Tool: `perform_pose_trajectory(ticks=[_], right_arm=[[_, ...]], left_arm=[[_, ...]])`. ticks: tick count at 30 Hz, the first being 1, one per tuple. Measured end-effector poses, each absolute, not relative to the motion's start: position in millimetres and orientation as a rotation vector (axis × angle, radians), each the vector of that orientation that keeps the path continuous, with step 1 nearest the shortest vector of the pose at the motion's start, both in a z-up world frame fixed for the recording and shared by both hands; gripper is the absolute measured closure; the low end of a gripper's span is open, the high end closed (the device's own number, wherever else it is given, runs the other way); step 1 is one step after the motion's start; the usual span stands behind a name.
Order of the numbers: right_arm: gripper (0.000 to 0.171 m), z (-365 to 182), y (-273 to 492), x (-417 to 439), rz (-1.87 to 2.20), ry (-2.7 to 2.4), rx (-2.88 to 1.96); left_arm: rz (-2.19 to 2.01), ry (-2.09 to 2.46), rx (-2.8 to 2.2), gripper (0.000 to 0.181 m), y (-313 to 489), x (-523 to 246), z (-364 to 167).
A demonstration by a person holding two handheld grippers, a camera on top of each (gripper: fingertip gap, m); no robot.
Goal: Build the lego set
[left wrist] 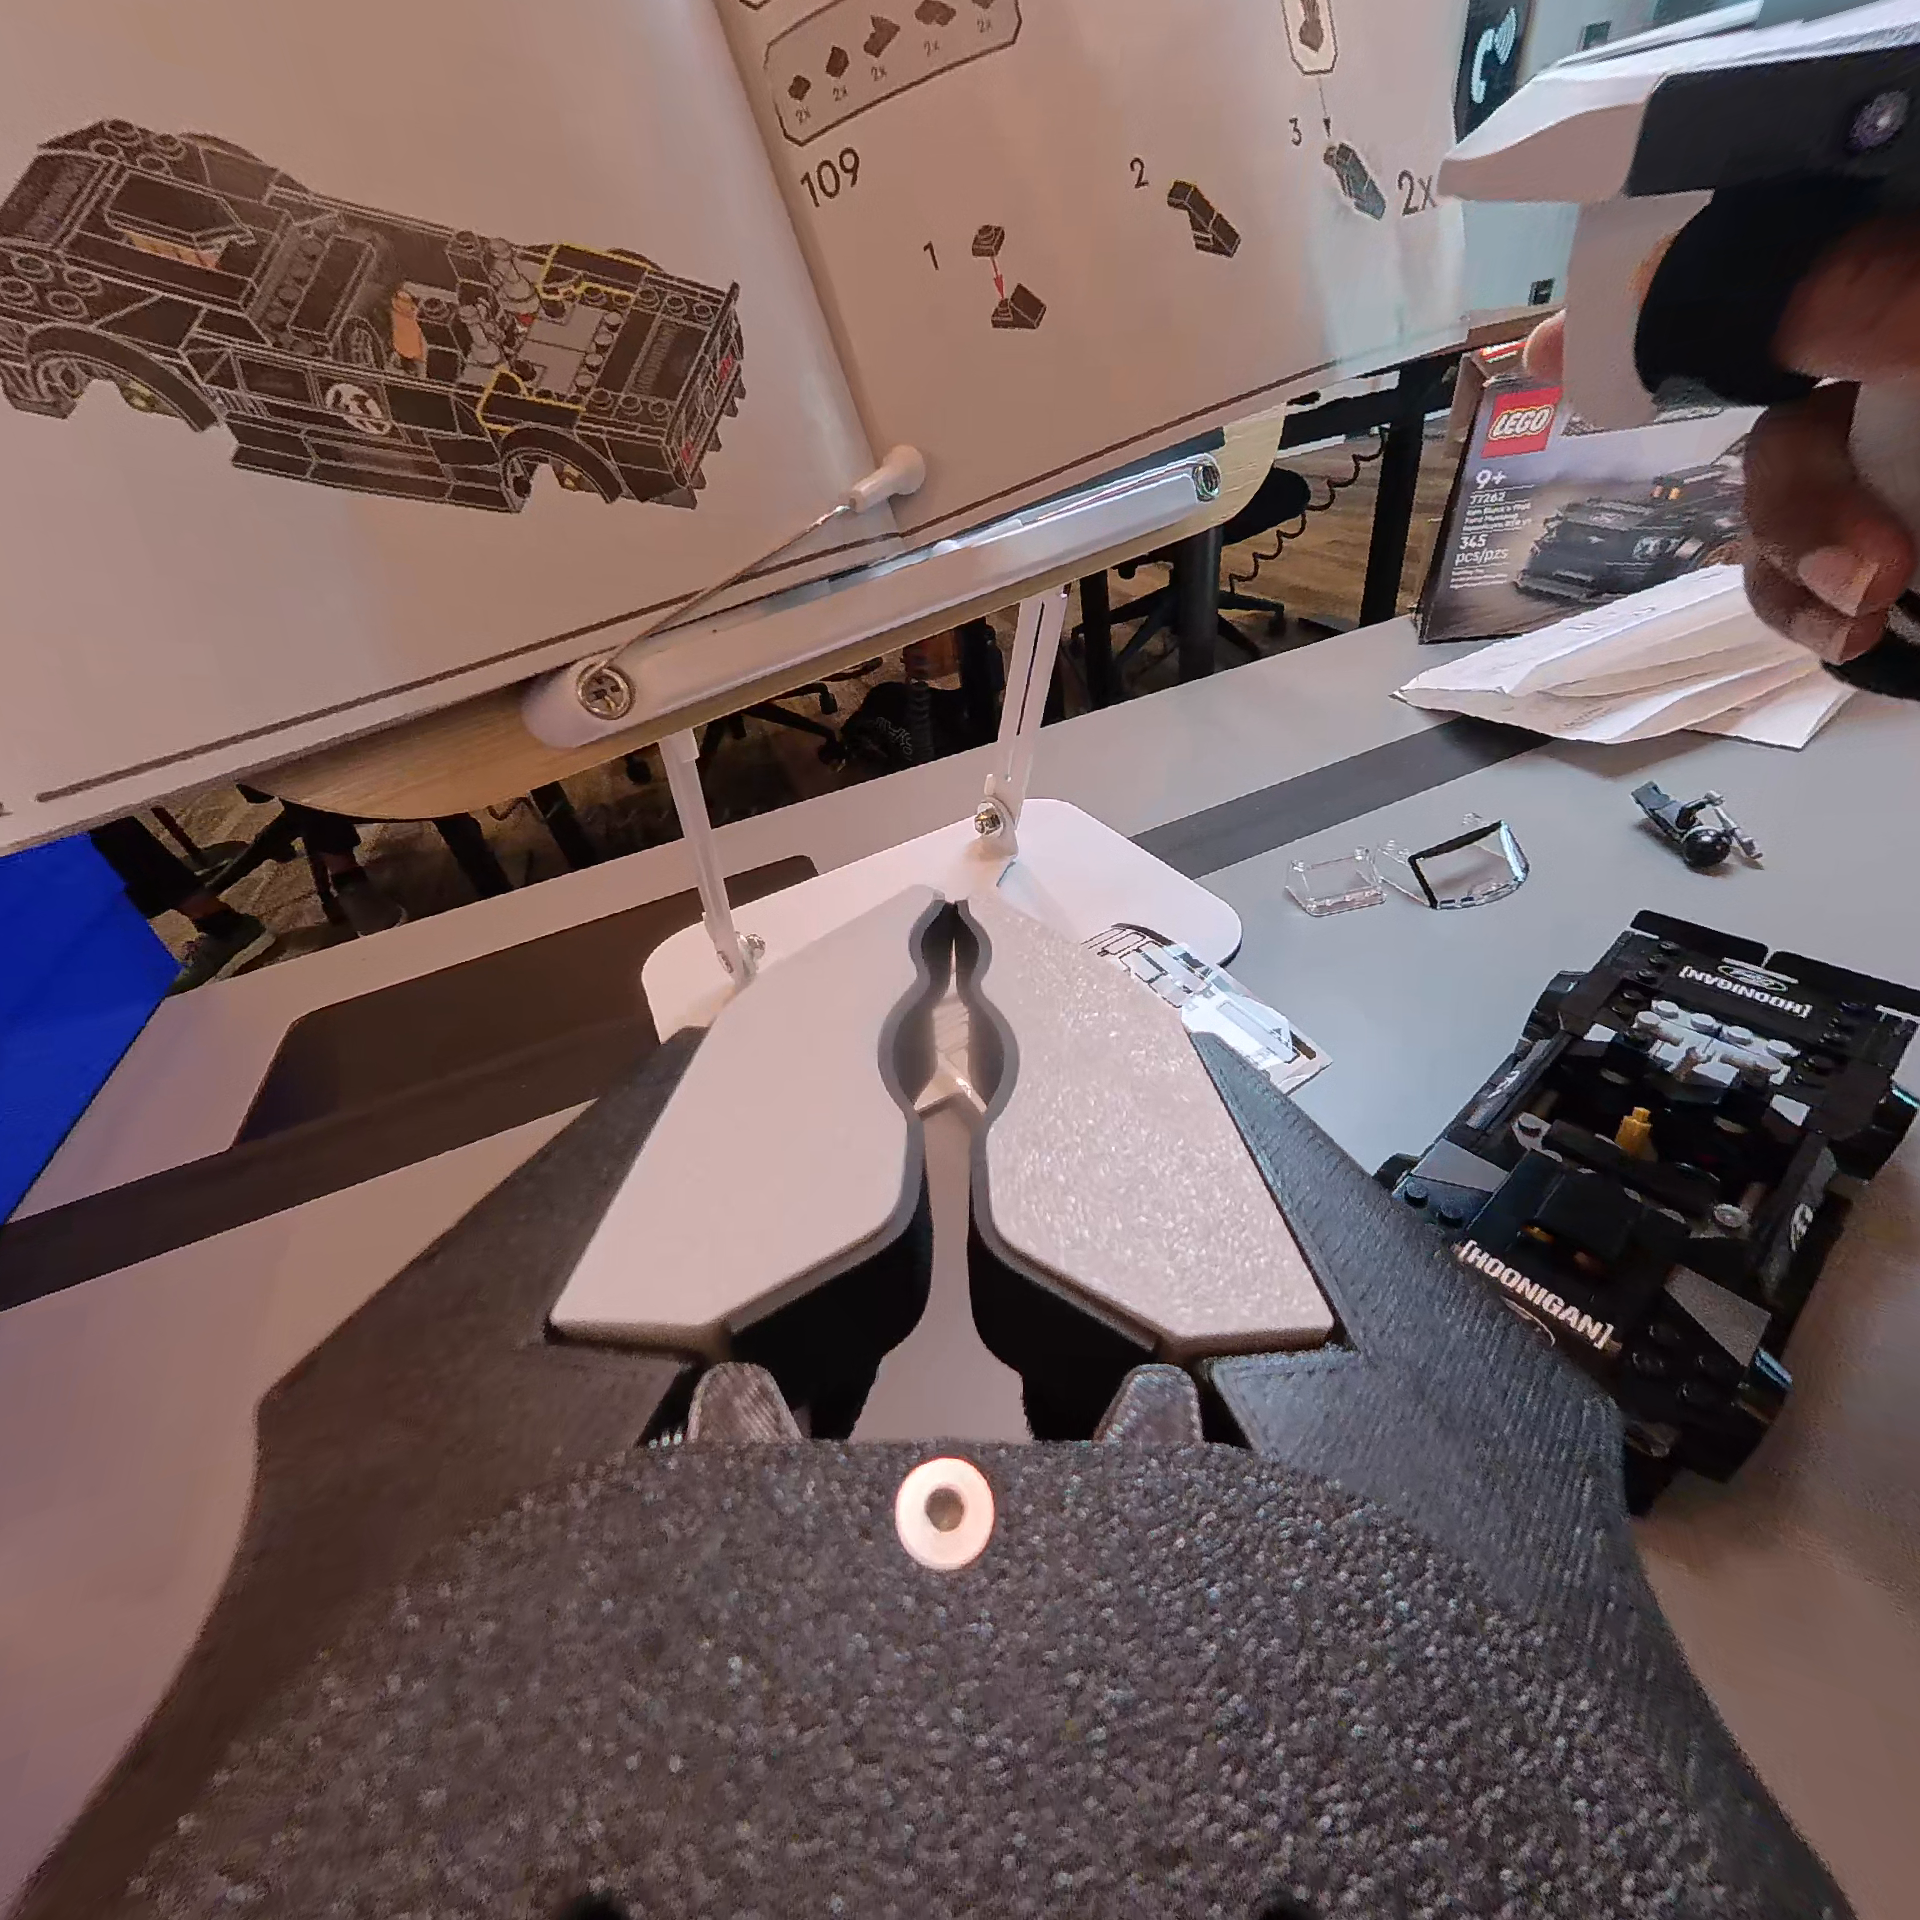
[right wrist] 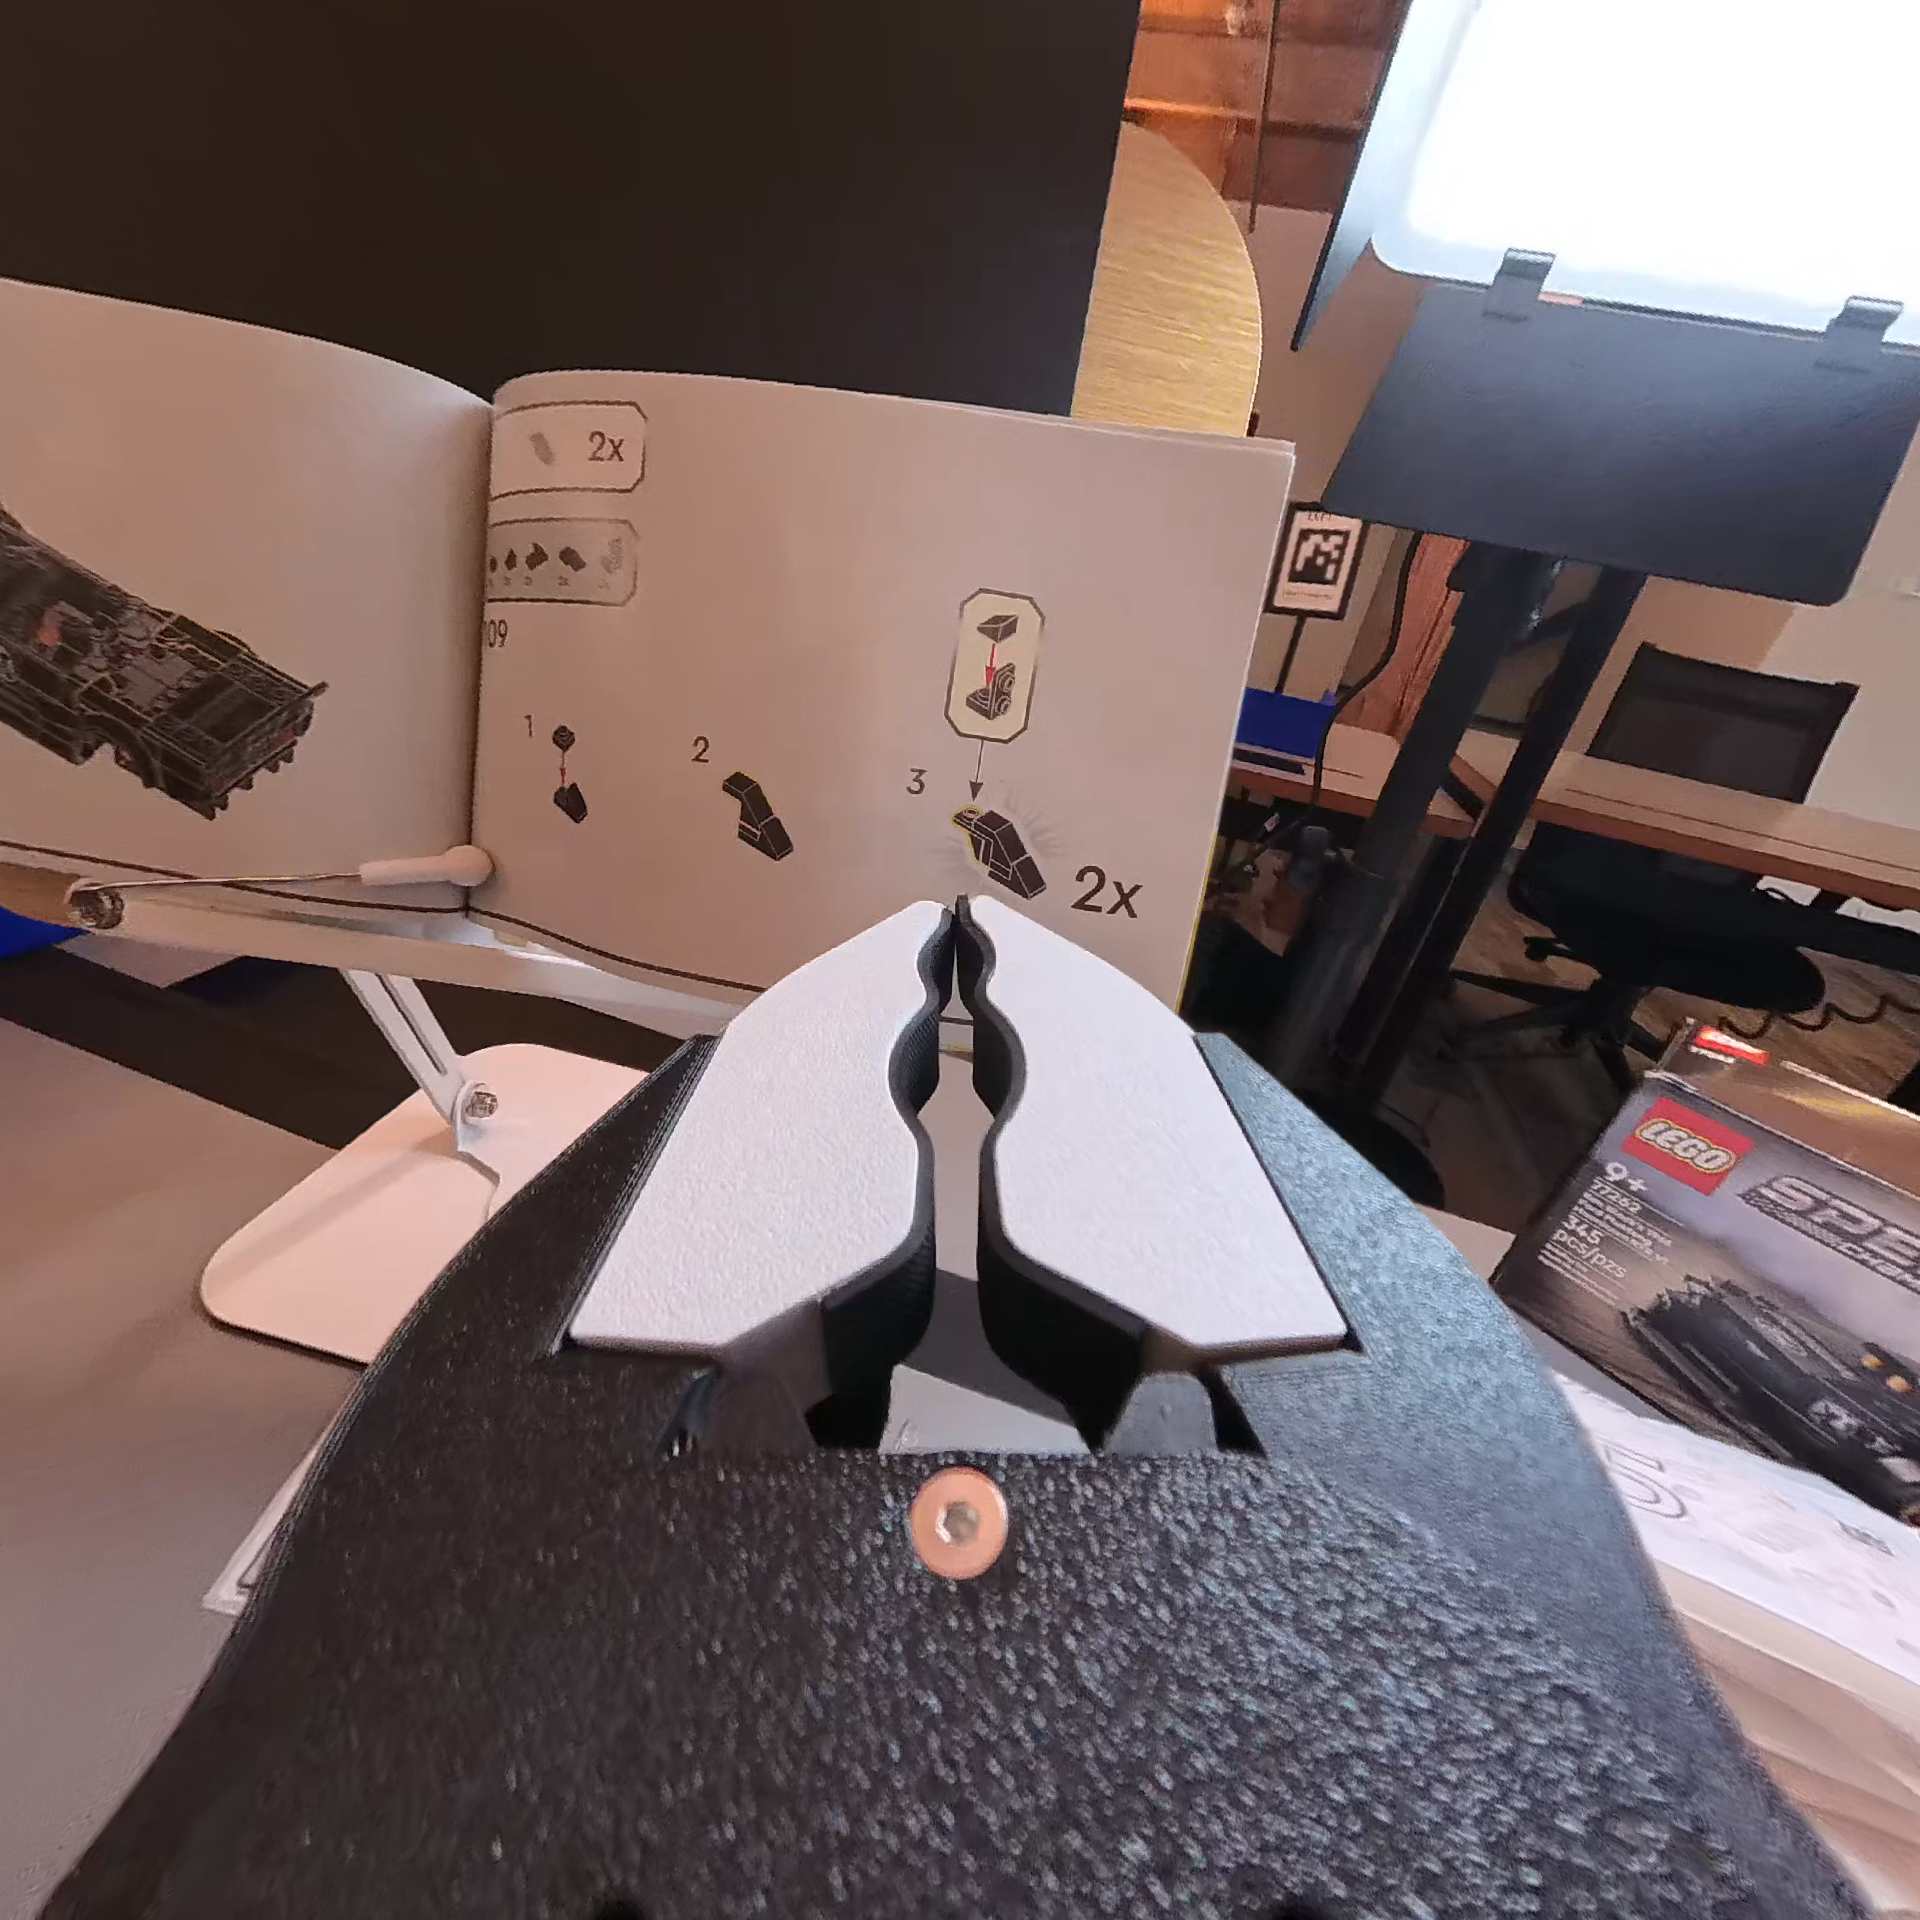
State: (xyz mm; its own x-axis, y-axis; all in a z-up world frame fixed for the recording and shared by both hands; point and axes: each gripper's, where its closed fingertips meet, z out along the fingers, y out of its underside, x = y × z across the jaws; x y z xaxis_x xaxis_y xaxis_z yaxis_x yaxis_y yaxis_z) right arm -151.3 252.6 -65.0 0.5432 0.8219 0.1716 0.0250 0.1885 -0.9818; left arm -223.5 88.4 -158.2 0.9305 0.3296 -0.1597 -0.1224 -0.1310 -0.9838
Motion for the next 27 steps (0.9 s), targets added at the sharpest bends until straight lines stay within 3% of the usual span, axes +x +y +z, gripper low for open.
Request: perform_pose_trajectory(ticks=[2, 6, 18, 27], right_arm=[[0.159, -65, 248, -150, 0.68, -0.88, -1.254], [0.152, -73, 233, -136, 0.69, -0.981, -1.212], [0.15, -140, 144, 1, 0.825, -1.21, -1.283], [0.153, -150, 129, 14, 0.958, -1.219, -1.217]], left_arm=[[0.393, -0.159, -1.662, 0.181, 88, -224, -159], [0.406, -0.156, -1.663, 0.181, 87, -225, -158], [0.468, -0.223, -1.57, 0.181, 71, -242, -134], [0.465, -0.096, -1.46, 0.181, 57, -209, -68]])
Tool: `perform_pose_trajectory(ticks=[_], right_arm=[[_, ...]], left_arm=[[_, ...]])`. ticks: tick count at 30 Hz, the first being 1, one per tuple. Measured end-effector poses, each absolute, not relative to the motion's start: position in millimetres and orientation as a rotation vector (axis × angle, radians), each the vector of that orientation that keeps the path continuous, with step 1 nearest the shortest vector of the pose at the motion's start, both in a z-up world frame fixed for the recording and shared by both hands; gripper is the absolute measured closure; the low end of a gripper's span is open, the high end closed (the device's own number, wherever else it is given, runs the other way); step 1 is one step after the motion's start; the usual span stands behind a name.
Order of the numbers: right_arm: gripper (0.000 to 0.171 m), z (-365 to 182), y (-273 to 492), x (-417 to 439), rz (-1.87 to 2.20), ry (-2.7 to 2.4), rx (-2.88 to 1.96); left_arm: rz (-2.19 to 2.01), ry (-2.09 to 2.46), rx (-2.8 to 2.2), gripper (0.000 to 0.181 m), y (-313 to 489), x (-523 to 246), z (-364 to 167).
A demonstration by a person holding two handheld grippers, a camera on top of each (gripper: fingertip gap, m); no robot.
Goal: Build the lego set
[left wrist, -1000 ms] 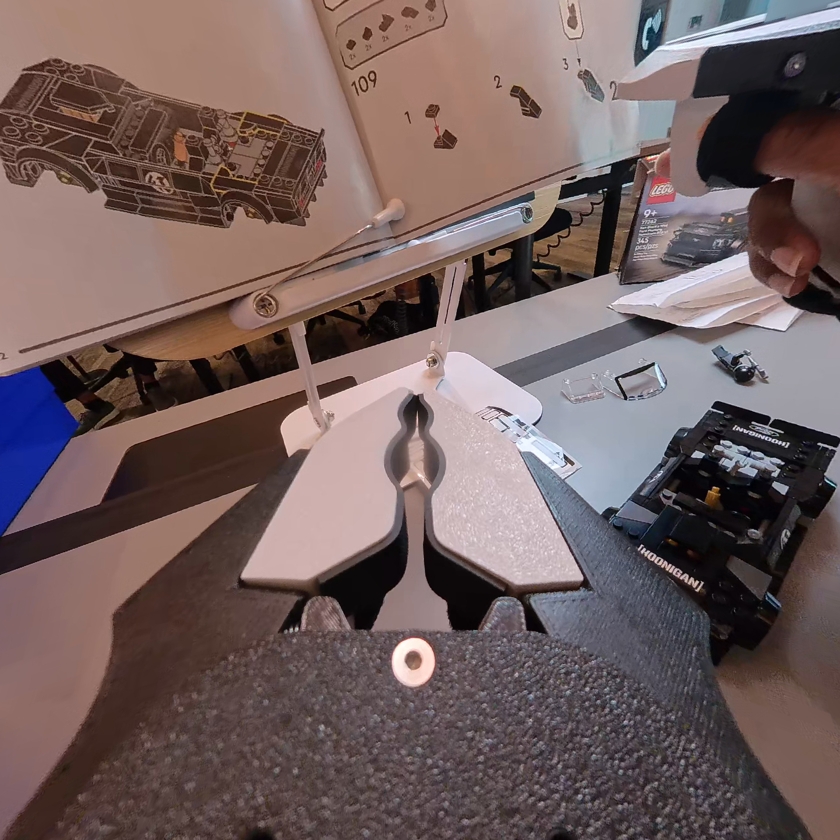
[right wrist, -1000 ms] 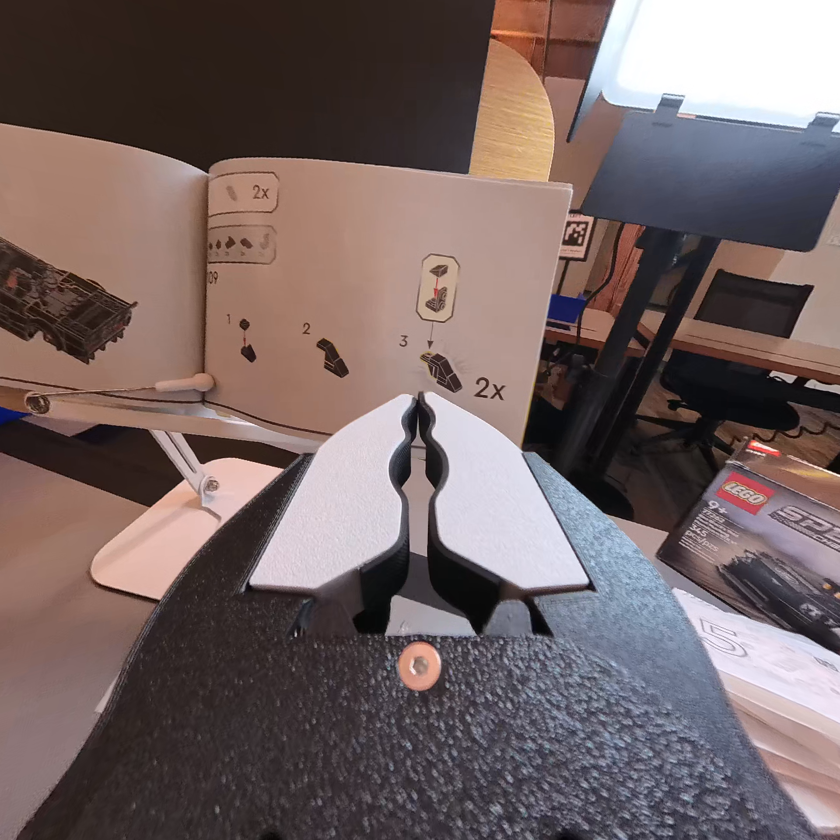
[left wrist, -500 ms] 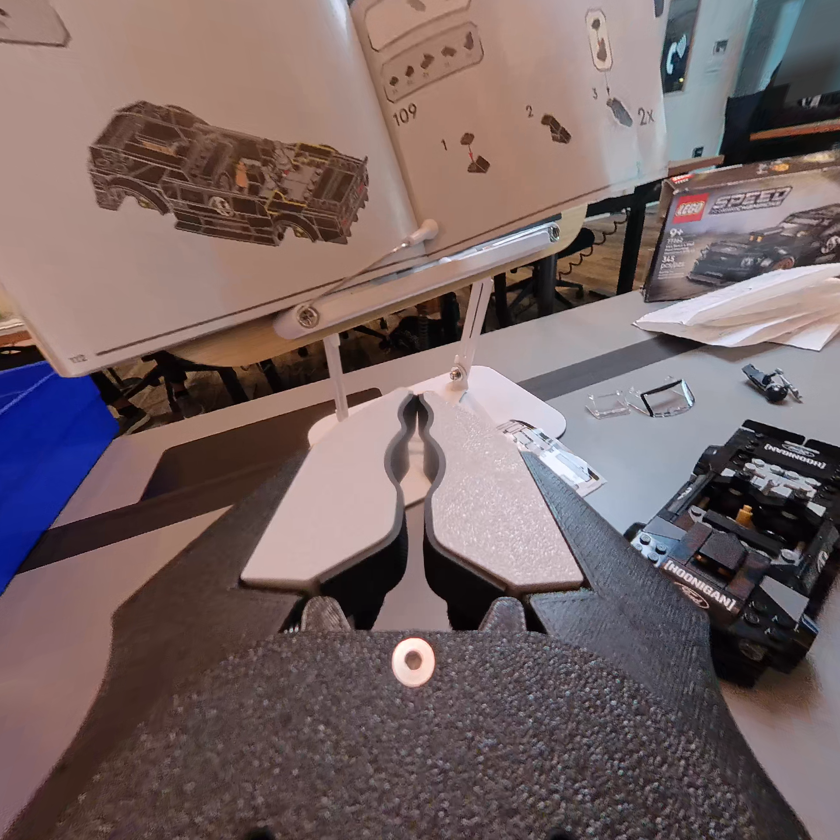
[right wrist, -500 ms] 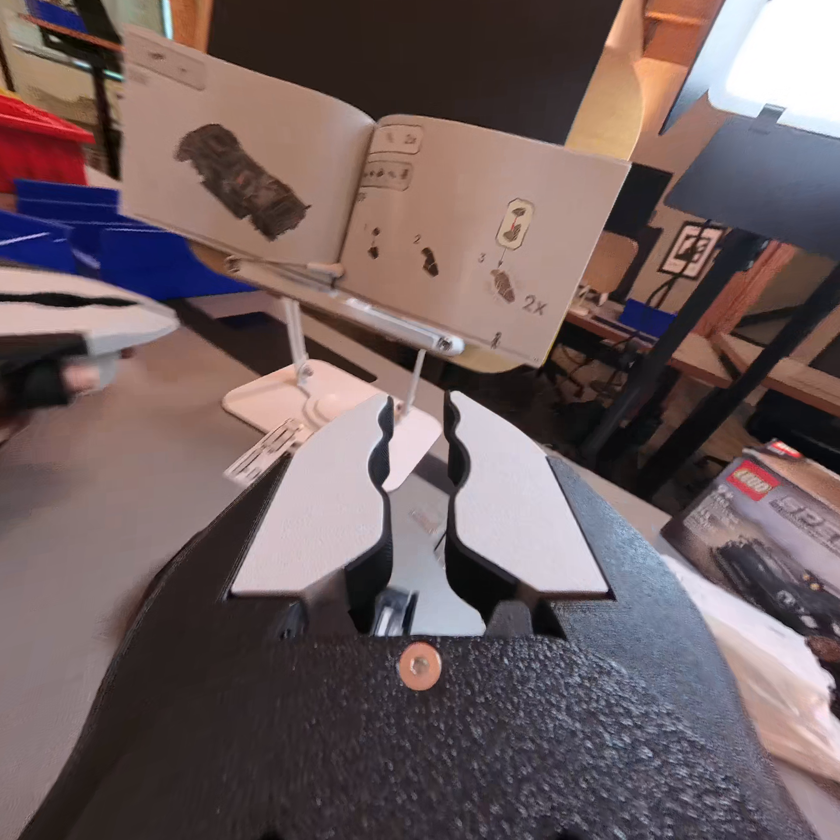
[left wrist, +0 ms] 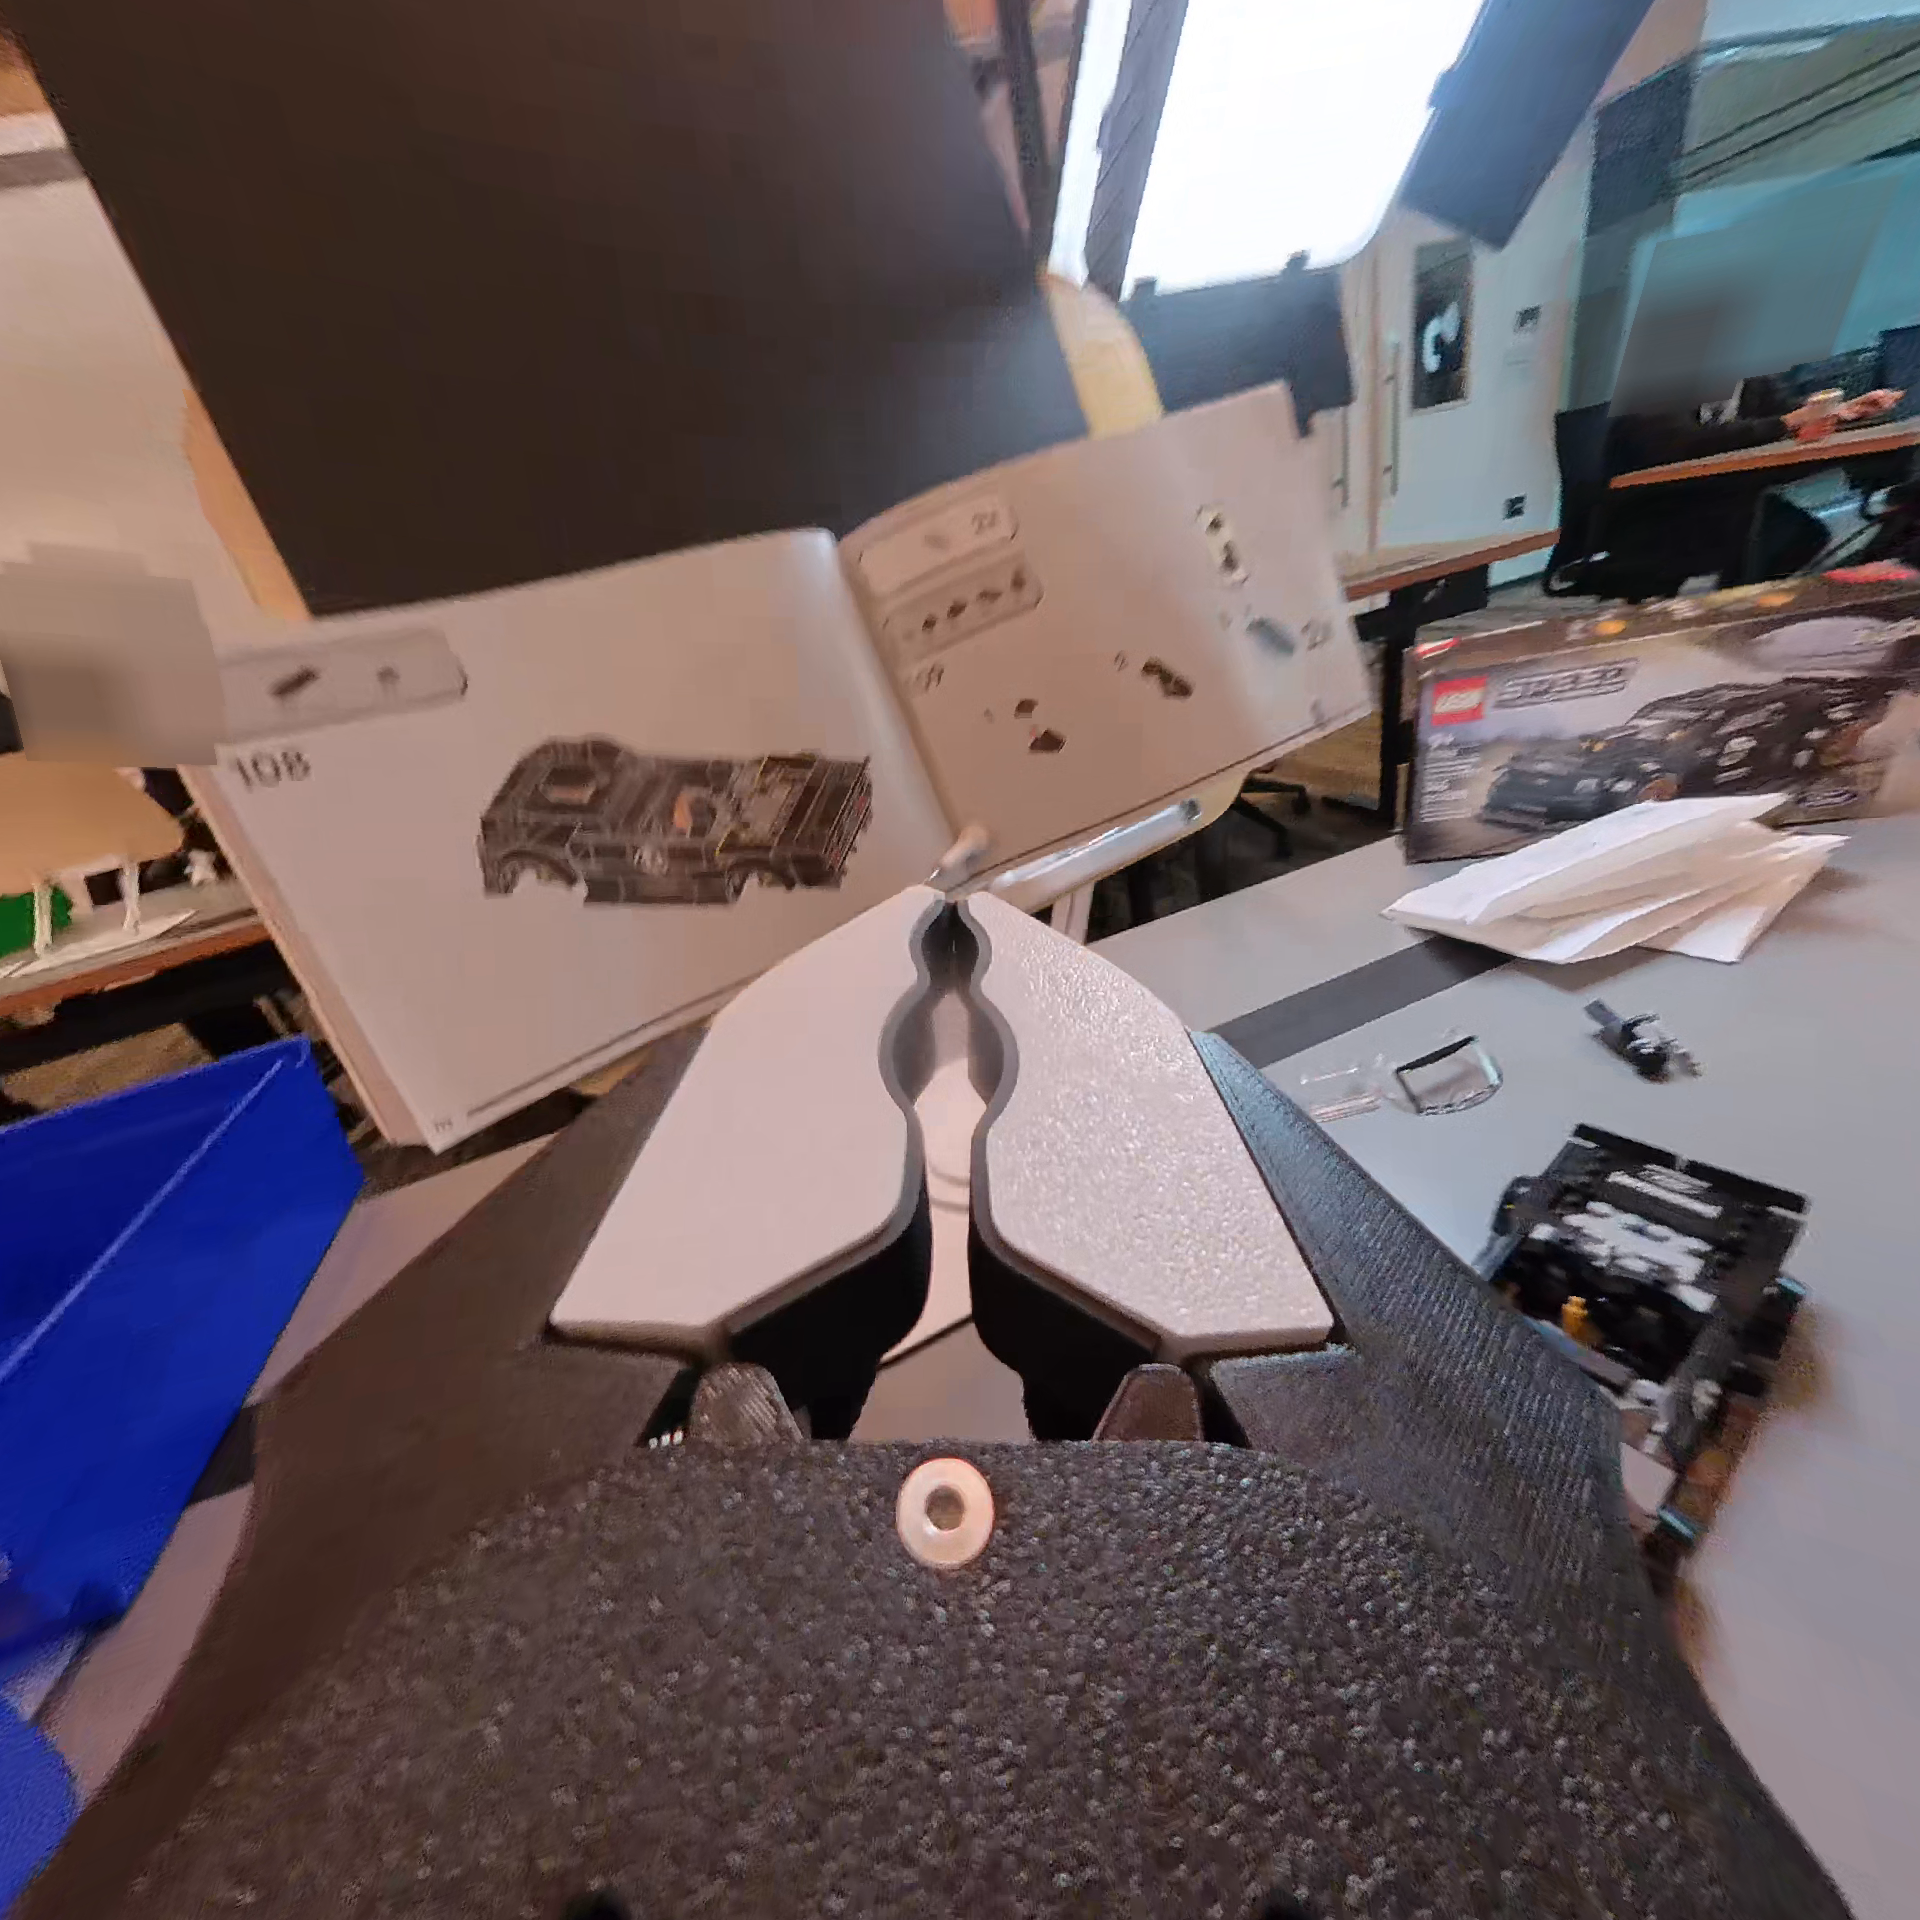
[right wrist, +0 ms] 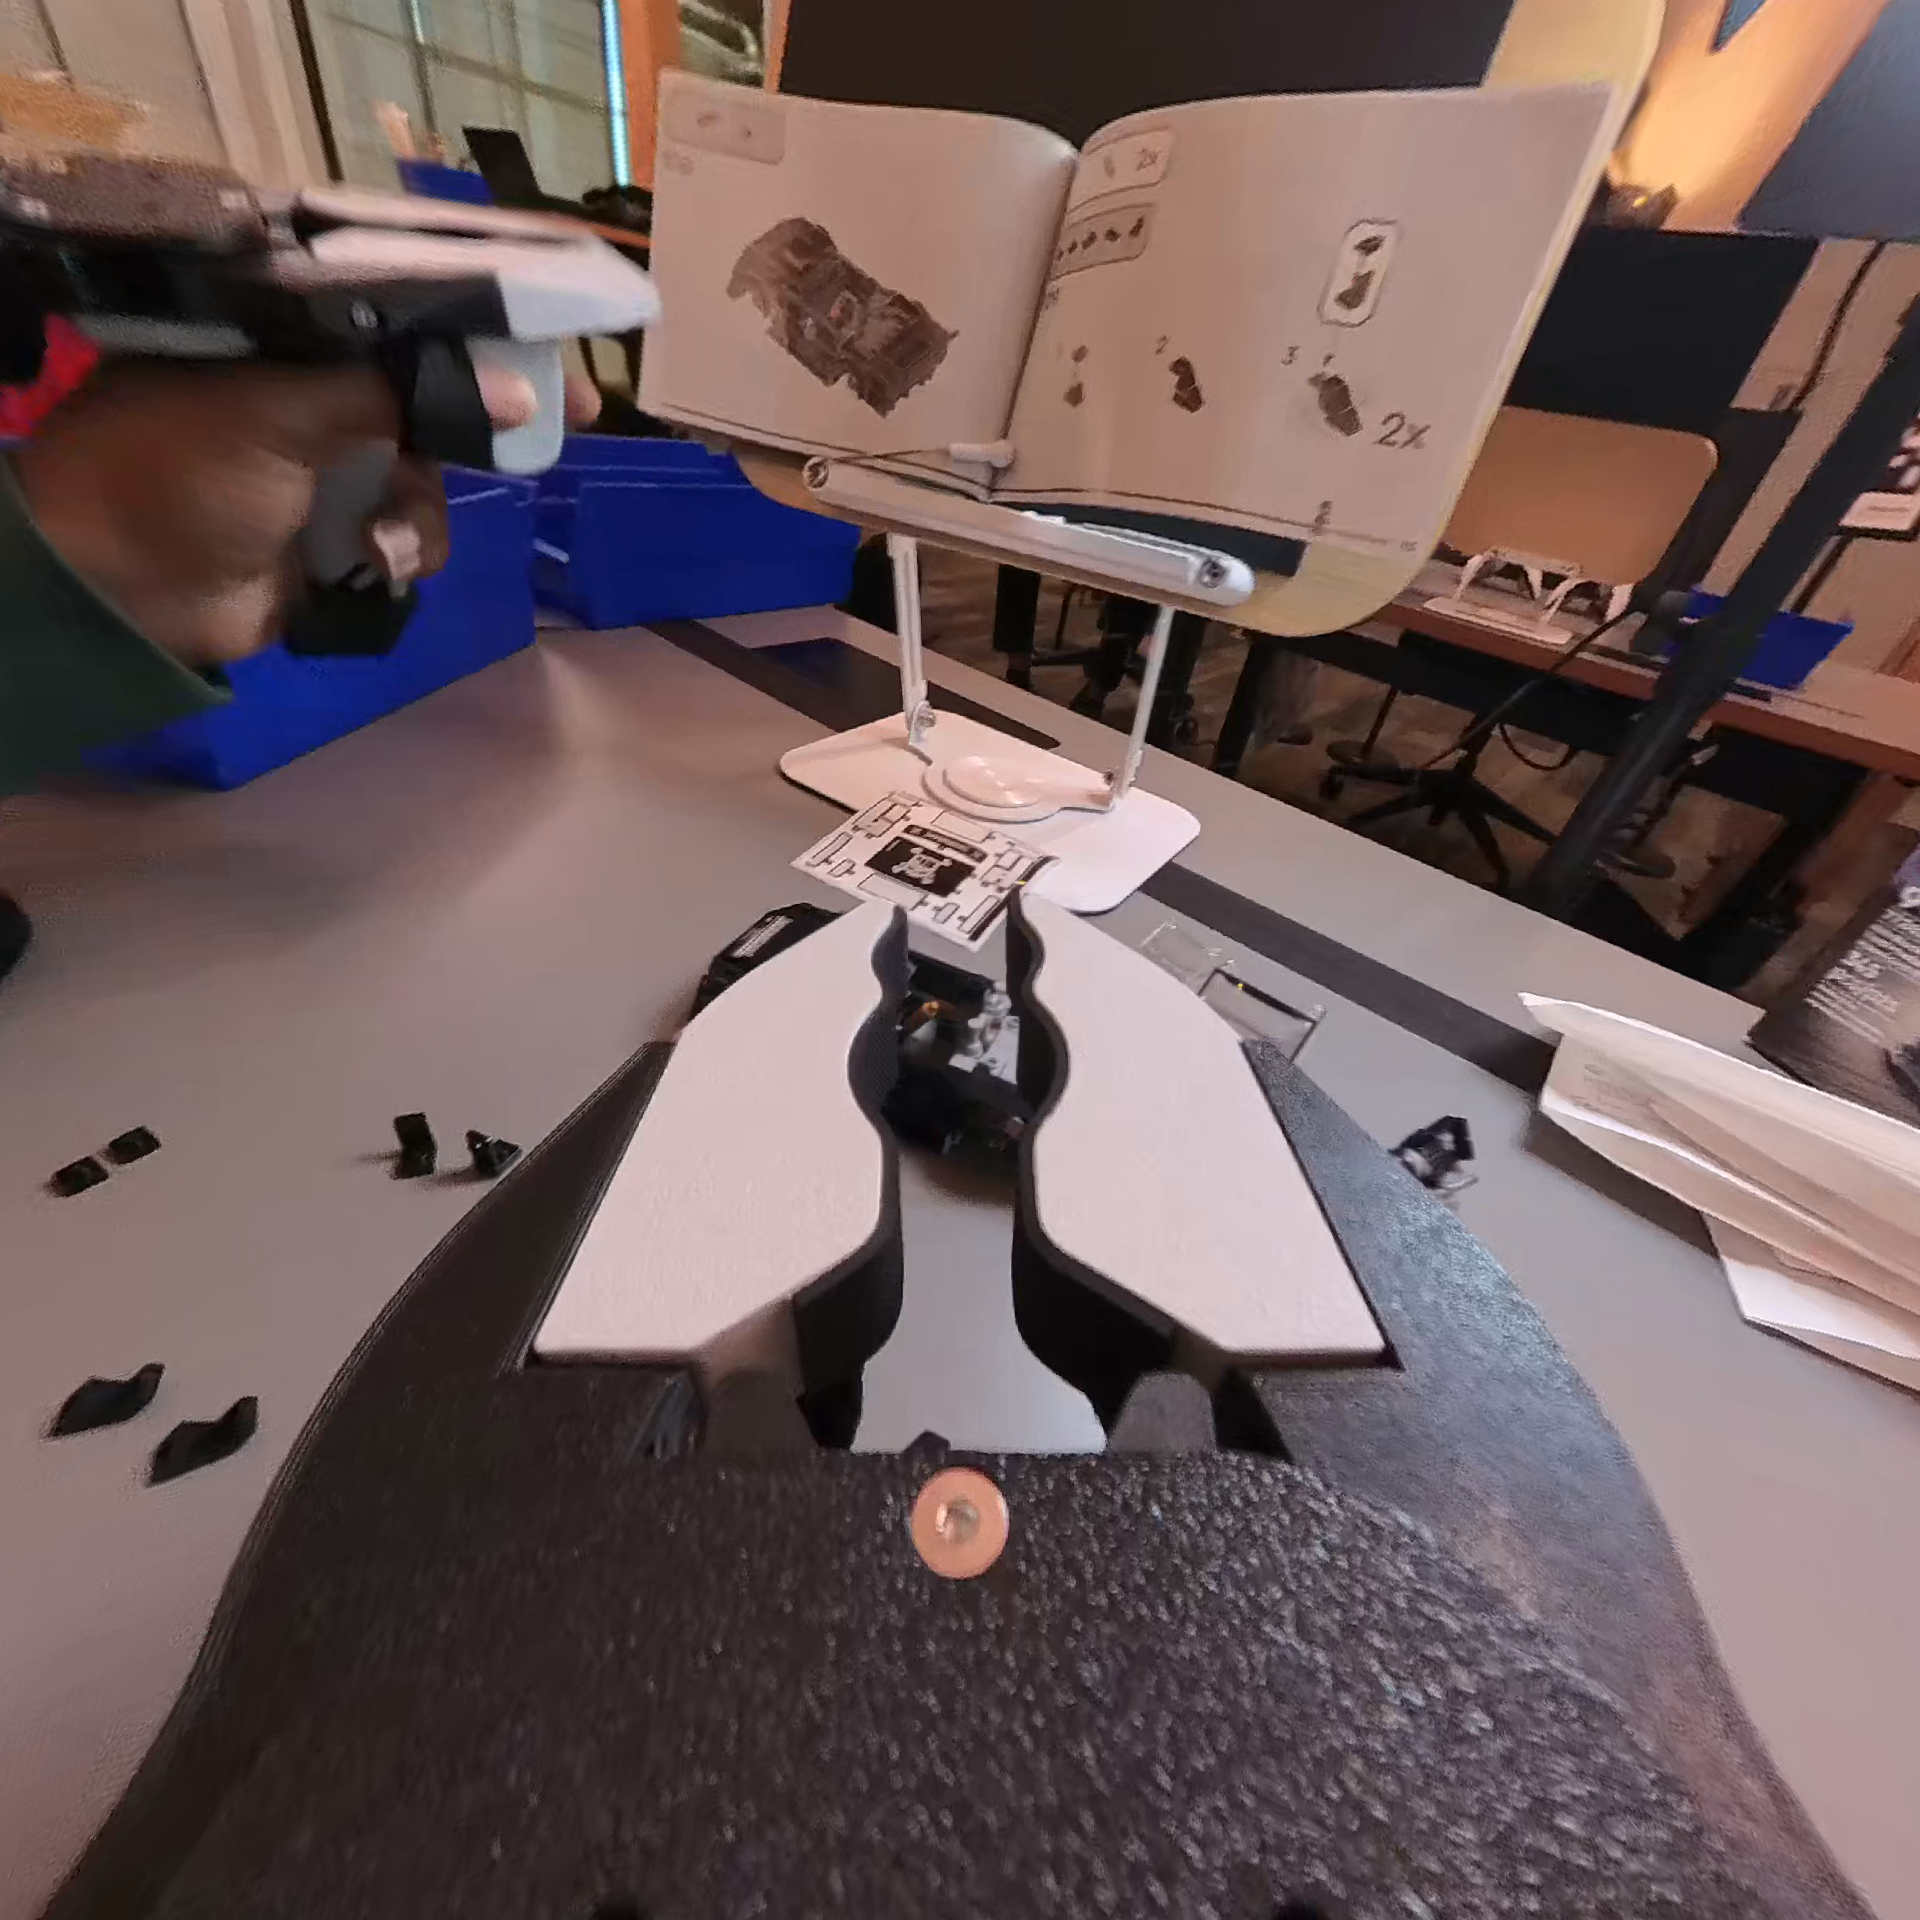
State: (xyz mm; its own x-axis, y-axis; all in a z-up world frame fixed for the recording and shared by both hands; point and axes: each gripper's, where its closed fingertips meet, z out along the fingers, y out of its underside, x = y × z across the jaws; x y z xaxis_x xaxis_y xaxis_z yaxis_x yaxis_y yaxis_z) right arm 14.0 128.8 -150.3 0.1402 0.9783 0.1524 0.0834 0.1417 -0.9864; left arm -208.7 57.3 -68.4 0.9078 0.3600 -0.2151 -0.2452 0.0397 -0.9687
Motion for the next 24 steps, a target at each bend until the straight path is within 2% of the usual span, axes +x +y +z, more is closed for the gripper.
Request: perform_pose_trajectory(ticks=[4, 11, 15, 18, 24], right_arm=[[0.153, -159, 120, 10, 0.954, -1.278, -1.203], [0.153, -172, 108, 4, 0.978, -1.379, -1.202], [0.153, -185, 93, 2, 1.07, -1.491, -1.216], [0.157, -195, 61, 8, 1.142, -1.696, -1.122], [0.158, -239, 8, 30, 1.149, -2.161, -1.054]], left_arm=[[0.317, -0.029, -1.48, 0.181, 49, -176, -64], [0.052, 0.223, -1.746, 0.181, 16, -132, -165], [-0.22, 0.303, -1.824, 0.181, 2, -112, -181], [-0.256, 0.422, -1.857, 0.167, -6, -100, -185], [-0.374, 0.697, -1.972, 0.161, -31, -56, -220]])
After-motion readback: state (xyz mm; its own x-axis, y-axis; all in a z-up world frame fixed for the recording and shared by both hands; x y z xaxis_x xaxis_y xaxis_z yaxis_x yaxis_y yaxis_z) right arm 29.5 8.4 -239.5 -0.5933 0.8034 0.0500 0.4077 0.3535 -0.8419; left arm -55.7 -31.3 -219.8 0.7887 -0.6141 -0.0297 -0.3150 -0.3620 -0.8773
